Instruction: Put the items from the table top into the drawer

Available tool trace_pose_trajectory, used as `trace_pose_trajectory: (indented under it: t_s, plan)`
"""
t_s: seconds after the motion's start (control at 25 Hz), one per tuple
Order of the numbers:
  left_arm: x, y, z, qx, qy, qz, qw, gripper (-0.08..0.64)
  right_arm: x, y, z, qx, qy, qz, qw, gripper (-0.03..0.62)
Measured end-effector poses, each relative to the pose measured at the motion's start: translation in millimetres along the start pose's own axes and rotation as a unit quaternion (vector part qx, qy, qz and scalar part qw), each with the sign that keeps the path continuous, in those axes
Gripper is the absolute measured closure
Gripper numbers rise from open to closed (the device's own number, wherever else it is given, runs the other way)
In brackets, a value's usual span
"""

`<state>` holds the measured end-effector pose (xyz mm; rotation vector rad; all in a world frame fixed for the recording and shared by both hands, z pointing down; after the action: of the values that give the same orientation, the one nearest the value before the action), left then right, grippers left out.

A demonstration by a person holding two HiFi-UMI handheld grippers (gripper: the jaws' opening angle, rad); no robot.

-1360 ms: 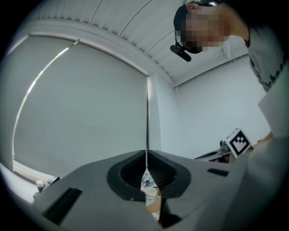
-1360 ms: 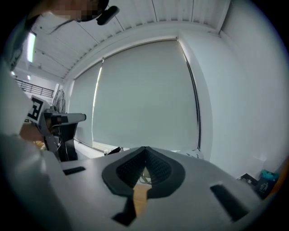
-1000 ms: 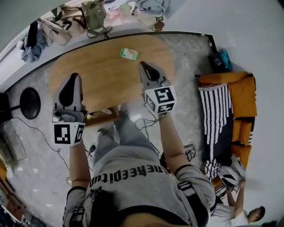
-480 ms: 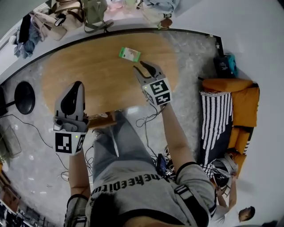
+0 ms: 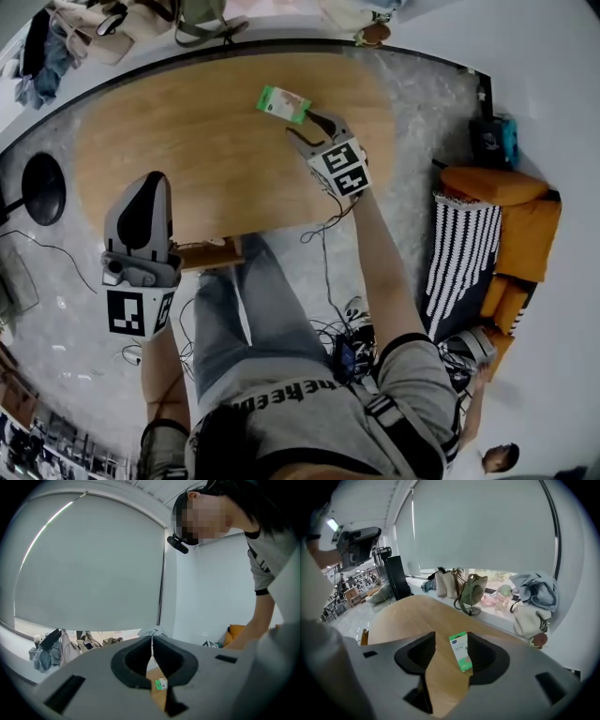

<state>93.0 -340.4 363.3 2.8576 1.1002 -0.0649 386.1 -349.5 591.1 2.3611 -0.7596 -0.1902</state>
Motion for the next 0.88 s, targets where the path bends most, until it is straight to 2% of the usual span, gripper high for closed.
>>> trace_pose_trajectory:
  t_s: [0.16,0.24,0.48,0.88]
  plan:
    - [-7.2,6.5,-22.5,-0.014,0.002,0.003,0.9999,0.546,12.7,25.0,-20.6,-0.028,-0.020,0.017,0.999,0.340]
    - [-10.3,8.0,-33.8,-0.022,0.001,0.005,0.9997,0.546,18.0,37.2,-31.4,-0.049,-0.037,0.026,0.998,0.292]
    - [-13.4,13.8,-61.0,-0.039,-0.009,0.005,0.9992,0.546,34.7,67.2,-54.0,-0.106,-0.090,0.042,0.989,0.264]
    - [-18.8,13.7,-96.4,-0.081,-0.009,-0.022,0.9964,0.546,46.6,108.4,-75.6,-0.151,-0.134,0.072,0.977,0.232]
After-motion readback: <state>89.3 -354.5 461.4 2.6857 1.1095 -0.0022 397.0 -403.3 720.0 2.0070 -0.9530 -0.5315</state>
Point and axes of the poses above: the fingertips, and each gripper's own axes: y forward along the fingers, x to its right, z out of its top, the point moved 8 cm from there along -y, backward along the fingers, and after that the axes turned 6 degrees about x, right-handed, at the moved point
